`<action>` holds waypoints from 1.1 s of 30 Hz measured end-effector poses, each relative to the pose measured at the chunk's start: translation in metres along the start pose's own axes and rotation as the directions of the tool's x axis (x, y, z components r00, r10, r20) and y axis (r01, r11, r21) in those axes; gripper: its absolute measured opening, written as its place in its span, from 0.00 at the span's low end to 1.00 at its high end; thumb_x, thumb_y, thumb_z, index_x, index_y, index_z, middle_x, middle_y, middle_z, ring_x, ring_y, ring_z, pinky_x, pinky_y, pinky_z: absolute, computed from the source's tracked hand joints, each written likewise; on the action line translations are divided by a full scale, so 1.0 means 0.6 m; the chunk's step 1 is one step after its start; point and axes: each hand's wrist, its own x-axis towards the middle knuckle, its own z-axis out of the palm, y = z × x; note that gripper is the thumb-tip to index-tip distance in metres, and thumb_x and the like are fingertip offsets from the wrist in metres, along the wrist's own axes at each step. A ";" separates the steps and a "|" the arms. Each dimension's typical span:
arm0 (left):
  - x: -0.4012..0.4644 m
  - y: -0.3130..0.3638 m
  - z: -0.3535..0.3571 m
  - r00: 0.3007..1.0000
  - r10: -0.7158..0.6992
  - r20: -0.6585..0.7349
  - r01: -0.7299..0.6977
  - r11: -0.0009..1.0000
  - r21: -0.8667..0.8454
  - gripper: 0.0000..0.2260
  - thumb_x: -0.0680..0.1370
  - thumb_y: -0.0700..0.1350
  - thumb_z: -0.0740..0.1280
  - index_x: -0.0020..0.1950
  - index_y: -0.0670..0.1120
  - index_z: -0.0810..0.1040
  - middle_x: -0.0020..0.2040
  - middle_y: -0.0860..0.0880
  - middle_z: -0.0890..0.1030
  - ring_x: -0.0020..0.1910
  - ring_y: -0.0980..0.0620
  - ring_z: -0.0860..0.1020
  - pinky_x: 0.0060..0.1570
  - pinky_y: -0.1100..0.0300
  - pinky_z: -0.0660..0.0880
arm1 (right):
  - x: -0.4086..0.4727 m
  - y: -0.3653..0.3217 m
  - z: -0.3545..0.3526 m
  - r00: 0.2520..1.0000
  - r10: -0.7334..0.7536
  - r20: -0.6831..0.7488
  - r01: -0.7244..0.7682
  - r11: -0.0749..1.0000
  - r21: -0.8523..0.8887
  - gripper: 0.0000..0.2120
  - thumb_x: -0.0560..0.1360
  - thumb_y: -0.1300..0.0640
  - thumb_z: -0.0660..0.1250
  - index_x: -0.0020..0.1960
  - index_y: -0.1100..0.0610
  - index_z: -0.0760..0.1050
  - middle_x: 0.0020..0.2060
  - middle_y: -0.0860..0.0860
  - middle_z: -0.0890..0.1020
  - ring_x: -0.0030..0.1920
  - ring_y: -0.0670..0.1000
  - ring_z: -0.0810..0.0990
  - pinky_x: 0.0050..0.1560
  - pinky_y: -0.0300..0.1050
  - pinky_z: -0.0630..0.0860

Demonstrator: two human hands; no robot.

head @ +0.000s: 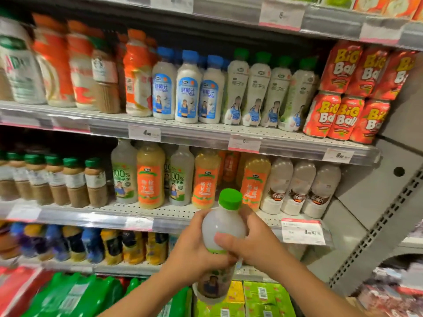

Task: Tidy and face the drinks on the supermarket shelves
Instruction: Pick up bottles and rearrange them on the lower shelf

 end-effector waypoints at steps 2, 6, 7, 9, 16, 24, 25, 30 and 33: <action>0.002 0.004 -0.021 1.000 -0.025 -0.018 0.025 0.999 -0.032 0.35 0.58 0.47 0.80 0.60 0.64 0.69 0.52 0.58 0.80 0.51 0.55 0.81 0.48 0.53 0.80 | 0.006 0.011 0.009 0.993 -0.014 0.117 0.006 0.998 0.070 0.42 0.55 0.36 0.80 0.65 0.37 0.65 0.56 0.41 0.80 0.54 0.41 0.81 0.51 0.43 0.80; -0.004 0.015 -0.045 0.998 -0.050 -0.048 0.049 0.998 -0.038 0.37 0.56 0.52 0.83 0.60 0.62 0.71 0.54 0.57 0.80 0.54 0.52 0.81 0.49 0.52 0.81 | 0.021 0.033 0.031 0.973 -0.062 0.222 0.008 0.972 0.233 0.53 0.52 0.33 0.80 0.71 0.47 0.63 0.62 0.47 0.78 0.62 0.46 0.79 0.56 0.46 0.78; -0.006 0.015 -0.051 0.997 -0.056 -0.059 0.054 0.998 -0.045 0.38 0.56 0.51 0.84 0.61 0.60 0.71 0.54 0.55 0.80 0.54 0.50 0.81 0.50 0.49 0.81 | 0.025 0.033 0.038 0.969 -0.071 0.235 0.009 0.967 0.255 0.51 0.53 0.35 0.81 0.70 0.48 0.64 0.62 0.48 0.79 0.61 0.47 0.79 0.56 0.46 0.78; -0.009 0.013 -0.061 0.995 -0.066 -0.076 0.063 0.997 -0.040 0.38 0.56 0.48 0.83 0.63 0.57 0.71 0.55 0.52 0.80 0.54 0.49 0.81 0.51 0.48 0.80 | 0.036 0.029 0.052 0.970 -0.072 0.234 0.000 0.956 0.294 0.42 0.57 0.43 0.82 0.66 0.47 0.68 0.58 0.49 0.81 0.58 0.48 0.81 0.51 0.44 0.79; -0.010 0.006 -0.115 0.997 -0.021 -0.071 0.021 1.000 -0.002 0.43 0.59 0.44 0.76 0.65 0.73 0.59 0.55 0.60 0.78 0.54 0.55 0.81 0.49 0.58 0.79 | 0.070 -0.003 0.107 0.986 -0.063 0.154 0.001 0.929 0.370 0.36 0.57 0.51 0.82 0.63 0.53 0.74 0.54 0.54 0.84 0.55 0.56 0.82 0.57 0.60 0.78; 0.028 -0.043 -0.238 0.994 0.105 -0.041 -0.107 0.994 -0.031 0.40 0.53 0.47 0.77 0.57 0.77 0.67 0.57 0.52 0.79 0.53 0.57 0.81 0.44 0.67 0.77 | 0.122 -0.048 0.202 0.994 0.059 0.093 -0.081 0.962 0.261 0.35 0.57 0.50 0.82 0.61 0.46 0.73 0.54 0.46 0.84 0.54 0.48 0.83 0.55 0.51 0.80; 0.037 -0.051 -0.258 0.992 0.121 -0.044 -0.124 0.991 -0.054 0.40 0.52 0.48 0.77 0.57 0.76 0.69 0.55 0.53 0.80 0.53 0.57 0.81 0.44 0.67 0.77 | 0.131 -0.057 0.218 0.993 0.073 0.087 -0.093 0.965 0.245 0.35 0.57 0.48 0.82 0.61 0.45 0.72 0.55 0.47 0.84 0.55 0.47 0.83 0.56 0.51 0.80; 0.069 -0.078 -0.348 0.986 0.162 -0.028 -0.163 0.986 -0.033 0.40 0.53 0.62 0.81 0.62 0.68 0.70 0.56 0.60 0.79 0.53 0.58 0.80 0.44 0.69 0.76 | 0.198 -0.095 0.249 0.987 0.093 0.129 -0.102 0.993 0.066 0.35 0.67 0.39 0.75 0.68 0.53 0.69 0.62 0.52 0.80 0.58 0.42 0.80 0.59 0.45 0.77; 0.082 -0.090 -0.400 0.986 0.166 0.001 -0.166 0.986 0.012 0.39 0.55 0.59 0.82 0.63 0.67 0.69 0.57 0.61 0.78 0.54 0.59 0.79 0.45 0.69 0.75 | 0.267 -0.107 0.245 0.992 0.114 -0.058 -0.113 0.993 0.013 0.16 0.76 0.49 0.69 0.61 0.53 0.75 0.59 0.60 0.80 0.49 0.48 0.82 0.56 0.48 0.78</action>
